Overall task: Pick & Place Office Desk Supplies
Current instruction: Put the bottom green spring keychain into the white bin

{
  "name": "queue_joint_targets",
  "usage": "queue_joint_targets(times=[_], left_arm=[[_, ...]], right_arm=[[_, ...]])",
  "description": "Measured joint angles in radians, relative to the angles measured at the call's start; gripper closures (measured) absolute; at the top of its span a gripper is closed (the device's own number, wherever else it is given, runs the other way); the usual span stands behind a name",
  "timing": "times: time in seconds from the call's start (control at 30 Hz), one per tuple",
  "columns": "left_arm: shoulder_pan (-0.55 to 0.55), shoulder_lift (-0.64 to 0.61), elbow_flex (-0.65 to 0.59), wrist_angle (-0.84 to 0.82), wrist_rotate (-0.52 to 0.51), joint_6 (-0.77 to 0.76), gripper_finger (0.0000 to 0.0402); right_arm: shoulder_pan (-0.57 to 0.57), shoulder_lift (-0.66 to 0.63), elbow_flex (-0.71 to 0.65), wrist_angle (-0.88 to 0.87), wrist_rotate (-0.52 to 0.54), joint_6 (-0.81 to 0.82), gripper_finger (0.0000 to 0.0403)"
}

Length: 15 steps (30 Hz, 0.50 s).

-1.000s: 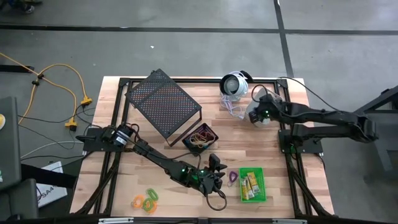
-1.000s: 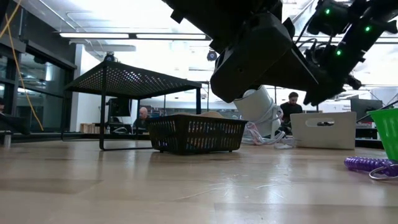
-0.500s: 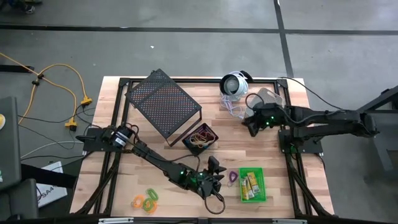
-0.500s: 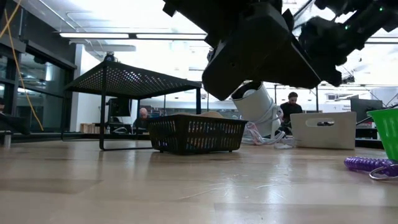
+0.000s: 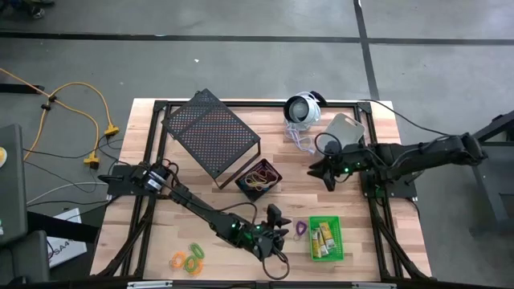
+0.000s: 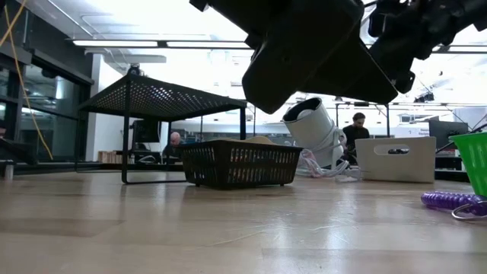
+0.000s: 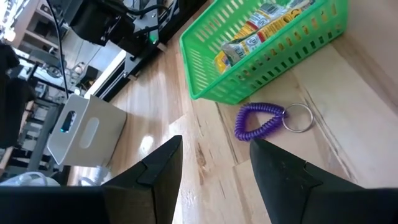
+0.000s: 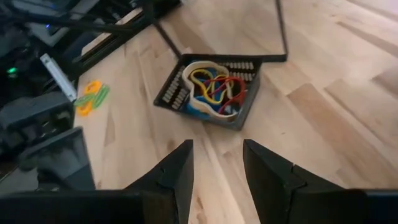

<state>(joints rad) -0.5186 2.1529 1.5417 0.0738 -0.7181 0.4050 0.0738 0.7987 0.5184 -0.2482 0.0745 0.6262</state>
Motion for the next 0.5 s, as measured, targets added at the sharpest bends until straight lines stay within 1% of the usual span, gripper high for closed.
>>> queue_joint_targets(times=[0.13, 0.33, 0.43, 0.5], left_arm=[[0.0, 0.0, 0.0, 0.0, 0.0, -0.052, 0.0222], [-0.008, 0.0, 0.0, -0.026, 0.012, -0.185, 0.0222], [-0.013, 0.0, 0.0, -0.054, 0.078, -0.265, 0.0222], [-0.013, 0.0, 0.0, -0.058, 0.155, -0.313, 0.0222]], right_arm=[[0.04, 0.035, 0.0, 0.016, 0.007, -0.001, 0.0277], [0.096, 0.141, 0.001, 0.114, 0.009, -0.002, 0.0277], [0.126, 0.201, 0.0, 0.158, 0.008, -0.002, 0.0277], [0.144, 0.239, 0.001, 0.196, 0.008, -0.002, 0.0277]])
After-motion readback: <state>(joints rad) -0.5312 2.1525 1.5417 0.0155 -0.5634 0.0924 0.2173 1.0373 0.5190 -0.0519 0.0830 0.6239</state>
